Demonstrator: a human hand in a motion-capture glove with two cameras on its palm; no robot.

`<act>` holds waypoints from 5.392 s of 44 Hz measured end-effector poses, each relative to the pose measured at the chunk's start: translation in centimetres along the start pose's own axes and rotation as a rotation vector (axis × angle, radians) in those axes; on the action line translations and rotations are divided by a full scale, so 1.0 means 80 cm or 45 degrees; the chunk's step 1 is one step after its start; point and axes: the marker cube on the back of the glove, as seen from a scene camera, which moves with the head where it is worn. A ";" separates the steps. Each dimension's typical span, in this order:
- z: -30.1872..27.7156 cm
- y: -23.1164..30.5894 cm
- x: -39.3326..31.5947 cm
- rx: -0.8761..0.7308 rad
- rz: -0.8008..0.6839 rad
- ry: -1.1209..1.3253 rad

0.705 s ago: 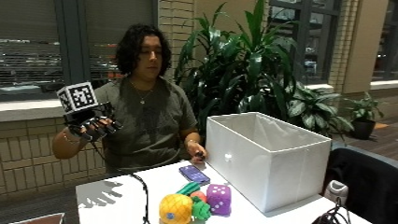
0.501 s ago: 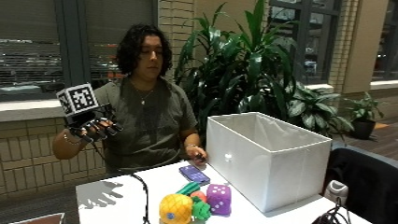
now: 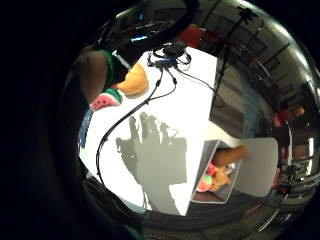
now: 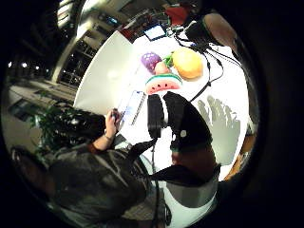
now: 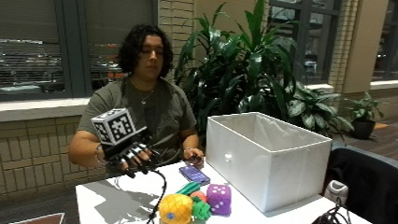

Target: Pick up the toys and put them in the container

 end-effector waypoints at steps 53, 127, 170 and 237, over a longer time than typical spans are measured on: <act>-0.149 -0.165 -0.413 0.690 -1.047 -0.109; -0.156 -0.162 -0.398 0.543 -0.710 -0.378; 0.131 -0.108 -0.136 -0.110 -0.454 0.268; -0.106 -0.201 -0.486 0.474 -0.889 -0.178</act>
